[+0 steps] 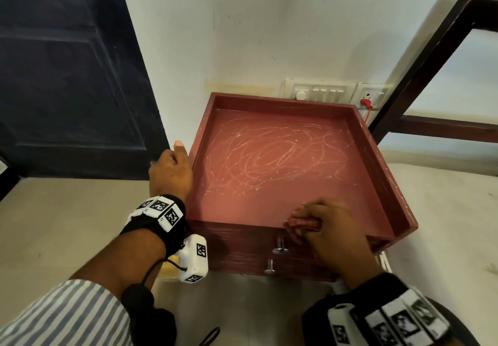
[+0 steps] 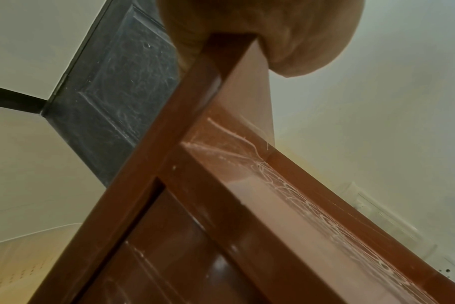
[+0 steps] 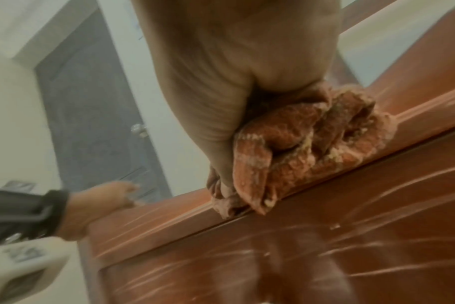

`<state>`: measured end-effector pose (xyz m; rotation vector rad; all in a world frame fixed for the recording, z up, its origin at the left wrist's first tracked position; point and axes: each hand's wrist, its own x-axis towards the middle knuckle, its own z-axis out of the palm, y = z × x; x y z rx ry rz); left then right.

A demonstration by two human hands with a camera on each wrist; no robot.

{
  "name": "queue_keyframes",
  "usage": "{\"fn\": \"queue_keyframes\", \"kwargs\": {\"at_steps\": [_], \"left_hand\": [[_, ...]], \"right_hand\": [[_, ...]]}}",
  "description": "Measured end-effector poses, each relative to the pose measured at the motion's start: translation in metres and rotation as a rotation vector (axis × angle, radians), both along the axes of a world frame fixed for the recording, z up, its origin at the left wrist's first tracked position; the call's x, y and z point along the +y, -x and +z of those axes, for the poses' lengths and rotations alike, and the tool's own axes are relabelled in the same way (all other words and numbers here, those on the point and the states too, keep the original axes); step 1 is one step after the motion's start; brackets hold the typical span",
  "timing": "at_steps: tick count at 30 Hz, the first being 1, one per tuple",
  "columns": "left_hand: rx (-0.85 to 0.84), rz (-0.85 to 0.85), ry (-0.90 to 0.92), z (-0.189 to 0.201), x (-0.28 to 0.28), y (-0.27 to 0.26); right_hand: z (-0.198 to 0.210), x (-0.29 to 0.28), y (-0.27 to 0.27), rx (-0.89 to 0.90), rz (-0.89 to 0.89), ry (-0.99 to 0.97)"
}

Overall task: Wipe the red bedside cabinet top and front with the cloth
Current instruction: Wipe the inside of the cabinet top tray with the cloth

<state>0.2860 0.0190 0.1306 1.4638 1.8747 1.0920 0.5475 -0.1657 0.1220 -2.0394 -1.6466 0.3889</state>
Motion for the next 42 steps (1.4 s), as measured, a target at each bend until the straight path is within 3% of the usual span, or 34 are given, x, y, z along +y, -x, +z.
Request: {"fn": "queue_keyframes", "kwargs": {"at_steps": [6,10,14,17,21,25,29,33,35,38,42], "left_hand": [[0.009,-0.003,0.014,0.007,-0.005,-0.003],[-0.015,0.004,0.019,0.009,-0.010,-0.002],[-0.054,0.017,0.042,0.011,-0.010,-0.004],[-0.069,0.014,0.043,0.009,-0.009,-0.003],[-0.098,0.014,0.066,0.009,-0.007,0.000],[-0.148,0.022,0.063,0.009,-0.006,0.001],[-0.232,0.040,0.083,0.010,-0.006,0.003],[-0.387,0.084,0.119,0.008,-0.006,0.006],[-0.492,0.093,0.106,0.005,-0.007,0.007],[-0.647,0.117,0.027,0.004,-0.009,0.007],[-0.817,0.163,-0.042,0.001,-0.008,0.010]], "right_hand": [[-0.005,0.048,0.109,-0.037,0.246,-0.080],[-0.001,0.063,0.134,-0.077,0.301,-0.138],[-0.006,0.045,0.096,0.011,0.307,-0.049],[-0.002,0.016,0.030,0.142,0.176,0.003],[0.018,-0.024,-0.050,0.057,-0.082,0.100],[0.021,-0.027,-0.045,0.082,-0.194,0.060],[0.008,0.001,0.023,0.188,-0.001,0.033],[0.022,0.042,0.081,0.581,0.084,0.050],[0.035,0.064,0.100,0.668,0.124,-0.038],[0.053,0.091,0.125,0.524,0.299,-0.145],[0.054,0.123,0.146,0.261,0.462,-0.124]]}}
